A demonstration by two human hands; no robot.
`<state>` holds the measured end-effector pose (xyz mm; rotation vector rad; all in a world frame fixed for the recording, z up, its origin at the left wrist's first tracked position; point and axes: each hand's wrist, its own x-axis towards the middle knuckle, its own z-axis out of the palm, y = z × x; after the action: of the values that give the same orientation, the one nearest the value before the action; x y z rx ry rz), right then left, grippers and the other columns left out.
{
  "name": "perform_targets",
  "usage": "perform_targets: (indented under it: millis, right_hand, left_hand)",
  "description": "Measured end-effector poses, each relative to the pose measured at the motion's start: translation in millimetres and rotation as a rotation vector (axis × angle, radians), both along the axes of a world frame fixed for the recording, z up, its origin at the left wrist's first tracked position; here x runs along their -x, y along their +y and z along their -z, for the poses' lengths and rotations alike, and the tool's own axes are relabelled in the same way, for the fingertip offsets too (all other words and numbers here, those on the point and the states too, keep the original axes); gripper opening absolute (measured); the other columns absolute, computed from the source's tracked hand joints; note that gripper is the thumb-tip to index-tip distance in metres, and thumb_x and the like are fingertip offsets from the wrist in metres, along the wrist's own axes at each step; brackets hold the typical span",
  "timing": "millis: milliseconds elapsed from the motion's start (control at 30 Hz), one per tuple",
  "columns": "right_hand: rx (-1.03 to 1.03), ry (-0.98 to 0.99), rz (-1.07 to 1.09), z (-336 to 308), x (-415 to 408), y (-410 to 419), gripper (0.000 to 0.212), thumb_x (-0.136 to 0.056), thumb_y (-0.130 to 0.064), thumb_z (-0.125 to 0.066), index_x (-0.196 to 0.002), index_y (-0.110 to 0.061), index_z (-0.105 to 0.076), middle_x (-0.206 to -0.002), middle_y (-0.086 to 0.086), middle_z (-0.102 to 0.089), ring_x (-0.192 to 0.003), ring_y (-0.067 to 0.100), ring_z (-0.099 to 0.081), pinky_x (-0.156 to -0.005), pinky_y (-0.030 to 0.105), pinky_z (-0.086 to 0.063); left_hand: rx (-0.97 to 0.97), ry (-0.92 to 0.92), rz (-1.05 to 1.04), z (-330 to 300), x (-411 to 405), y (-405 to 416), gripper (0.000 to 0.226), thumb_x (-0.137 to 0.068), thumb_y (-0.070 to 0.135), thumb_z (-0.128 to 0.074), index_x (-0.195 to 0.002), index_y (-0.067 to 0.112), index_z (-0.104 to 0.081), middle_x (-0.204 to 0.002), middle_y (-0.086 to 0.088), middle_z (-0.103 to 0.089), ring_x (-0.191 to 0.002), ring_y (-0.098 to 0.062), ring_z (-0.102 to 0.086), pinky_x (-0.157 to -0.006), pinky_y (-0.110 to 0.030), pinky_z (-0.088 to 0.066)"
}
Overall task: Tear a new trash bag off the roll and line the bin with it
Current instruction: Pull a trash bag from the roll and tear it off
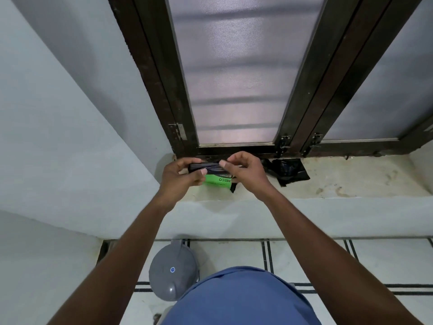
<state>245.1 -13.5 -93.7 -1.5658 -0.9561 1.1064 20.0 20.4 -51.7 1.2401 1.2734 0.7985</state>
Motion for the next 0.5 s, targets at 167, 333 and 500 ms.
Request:
perform_targets:
  millis: [167,333,500]
  right_hand:
    - [0.067,-0.77,-0.164,24.0,10.7,17.9,0.039,-0.102,-0.033,-0.065,-0.14,-0.027,-0.068,-0.13,0.001,-0.078,-0.125,0.029,-0.066,-0.104,0.046,-0.057]
    - [0.029,-1.279,-0.5,40.0,58.6,40.6,0.072,-0.092,-0.035,-0.077,-0.158,-0.028,-0.05,-0.15,0.003,-0.063,-0.137,0.033,-0.049,-0.111,0.051,-0.037]
    - [-0.109,-0.978,-0.352,34.0,56.2,43.7,0.065,-0.097,-0.017,-0.074,-0.158,-0.028,-0.053,-0.139,0.001,-0.068,-0.129,0.027,-0.055,-0.101,0.045,-0.052]
  left_hand:
    - [-0.306,0.332,-0.097,-8.8,9.2,8.1,0.028,-0.084,0.02,-0.084,-0.098,0.043,-0.076,-0.105,0.002,-0.081,-0.09,-0.026,-0.081,-0.093,-0.048,-0.065]
    - [-0.43,0.364,-0.101,-31.0,1.8,13.4,0.025,-0.085,0.025,-0.082,-0.105,0.04,-0.075,-0.106,0.009,-0.079,-0.092,-0.022,-0.079,-0.095,-0.046,-0.064]
    - [-0.555,0.473,-0.14,-42.5,7.6,12.5,0.025,-0.091,0.015,-0.081,-0.115,0.02,-0.08,-0.111,0.002,-0.078,-0.096,-0.019,-0.074,-0.096,-0.031,-0.06]
